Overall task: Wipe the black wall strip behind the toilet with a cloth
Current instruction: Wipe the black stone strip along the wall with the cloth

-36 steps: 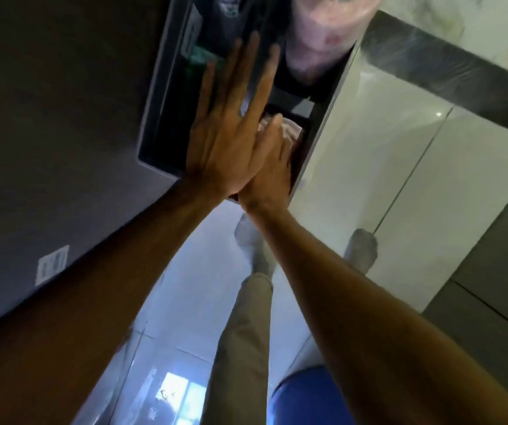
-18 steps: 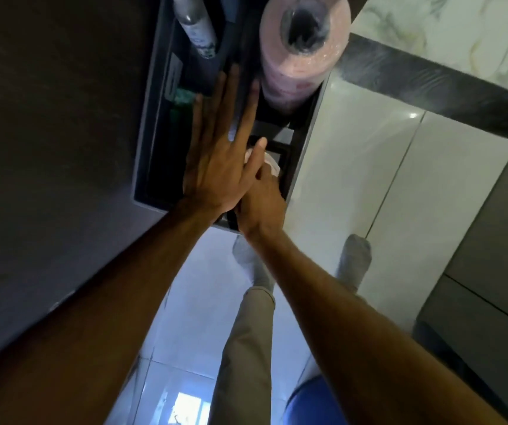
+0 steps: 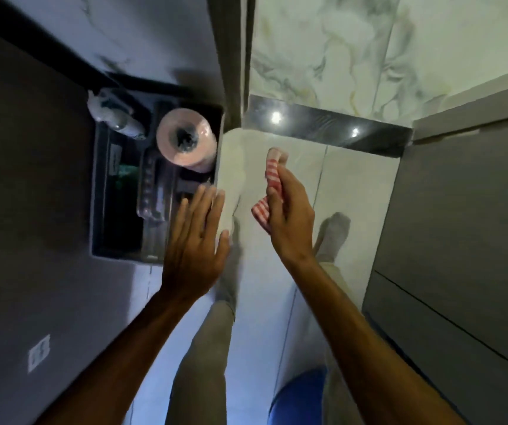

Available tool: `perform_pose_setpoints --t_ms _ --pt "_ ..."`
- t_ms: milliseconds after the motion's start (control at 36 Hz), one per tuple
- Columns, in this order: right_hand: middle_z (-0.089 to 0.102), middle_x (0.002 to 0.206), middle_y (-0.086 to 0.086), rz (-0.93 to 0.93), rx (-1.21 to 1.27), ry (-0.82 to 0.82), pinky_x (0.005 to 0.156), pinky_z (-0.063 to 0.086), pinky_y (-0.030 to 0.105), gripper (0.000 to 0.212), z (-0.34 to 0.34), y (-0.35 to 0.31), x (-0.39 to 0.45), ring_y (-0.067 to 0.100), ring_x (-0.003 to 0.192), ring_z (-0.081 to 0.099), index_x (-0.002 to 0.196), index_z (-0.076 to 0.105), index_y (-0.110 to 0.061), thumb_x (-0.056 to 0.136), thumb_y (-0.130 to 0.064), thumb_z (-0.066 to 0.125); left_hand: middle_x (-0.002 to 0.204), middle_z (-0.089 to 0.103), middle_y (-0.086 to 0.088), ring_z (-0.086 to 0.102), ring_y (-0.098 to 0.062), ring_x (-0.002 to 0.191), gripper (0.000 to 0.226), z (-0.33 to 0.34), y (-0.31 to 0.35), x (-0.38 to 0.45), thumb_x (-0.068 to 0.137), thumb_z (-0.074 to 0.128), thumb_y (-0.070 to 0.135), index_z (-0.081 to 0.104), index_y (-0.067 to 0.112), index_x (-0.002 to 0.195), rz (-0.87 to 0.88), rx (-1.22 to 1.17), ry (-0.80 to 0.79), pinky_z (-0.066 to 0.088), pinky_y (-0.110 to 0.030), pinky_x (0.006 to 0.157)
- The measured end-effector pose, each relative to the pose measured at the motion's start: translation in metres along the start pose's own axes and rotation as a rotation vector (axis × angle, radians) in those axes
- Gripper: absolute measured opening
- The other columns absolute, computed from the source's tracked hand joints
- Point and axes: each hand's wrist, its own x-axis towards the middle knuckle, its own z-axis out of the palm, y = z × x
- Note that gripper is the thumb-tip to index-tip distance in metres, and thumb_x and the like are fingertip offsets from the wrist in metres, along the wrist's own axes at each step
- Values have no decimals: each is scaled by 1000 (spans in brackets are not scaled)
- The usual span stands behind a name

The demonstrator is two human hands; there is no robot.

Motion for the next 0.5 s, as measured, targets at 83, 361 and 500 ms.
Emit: perform_pose_setpoints --t_ms 83,361,500 --pt "56 163 15 36 -8 -12 128 47 43 47 -35 4 37 28 149 57 162 49 -6 115 -15 54 164 52 -23 47 -39 155 63 16 45 13 103 62 16 42 5 162 -8 -54 -41 41 -59 128" --pt "46 172 2 179 127 9 93 34 -17 49 -110 88 219 3 146 49 168 41 -18 119 -17 47 170 46 -18 48 -42 155 71 161 153 130 110 18 71 31 29 165 -376 -288 -296 35 -70 128" --pt "41 176 9 74 -38 -30 136 31 25 56 -89 162 301 23 164 39 168 40 -9 114 -14 56 182 22 -12 22 -31 169 74 292 136 190 110 30 56 18 19 173 -378 -195 -377 14 -51 139"
